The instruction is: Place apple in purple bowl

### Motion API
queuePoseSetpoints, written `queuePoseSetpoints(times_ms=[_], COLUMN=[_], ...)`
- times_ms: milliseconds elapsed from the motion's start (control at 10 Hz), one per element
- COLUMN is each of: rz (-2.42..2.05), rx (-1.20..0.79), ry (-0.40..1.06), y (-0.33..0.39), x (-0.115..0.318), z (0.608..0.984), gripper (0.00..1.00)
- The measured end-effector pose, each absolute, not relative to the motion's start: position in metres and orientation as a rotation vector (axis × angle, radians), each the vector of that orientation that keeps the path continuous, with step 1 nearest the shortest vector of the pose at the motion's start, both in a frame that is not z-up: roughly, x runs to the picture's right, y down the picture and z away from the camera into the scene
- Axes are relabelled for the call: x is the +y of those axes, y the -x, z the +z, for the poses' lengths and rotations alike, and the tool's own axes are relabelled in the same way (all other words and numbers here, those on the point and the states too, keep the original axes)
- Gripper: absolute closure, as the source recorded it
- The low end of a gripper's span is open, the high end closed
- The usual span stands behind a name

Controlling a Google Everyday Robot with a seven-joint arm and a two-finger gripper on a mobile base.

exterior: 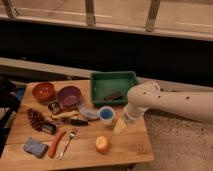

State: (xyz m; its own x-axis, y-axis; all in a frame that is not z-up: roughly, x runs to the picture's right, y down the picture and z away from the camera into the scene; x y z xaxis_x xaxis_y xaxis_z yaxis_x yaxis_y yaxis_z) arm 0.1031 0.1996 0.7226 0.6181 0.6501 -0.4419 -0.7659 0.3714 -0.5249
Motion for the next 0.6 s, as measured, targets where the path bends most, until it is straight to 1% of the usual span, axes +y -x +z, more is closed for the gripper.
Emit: queuePoseSetpoints(times_ms=[200,600], rz=[0.832,0.827], rx=[0.161,0.160], ry=[0.799,0.806], y=[-0.0917,-0.0911], x=[0.2115,0.2133], z=[0.7133,0.7140], gripper=[0.20,0.20])
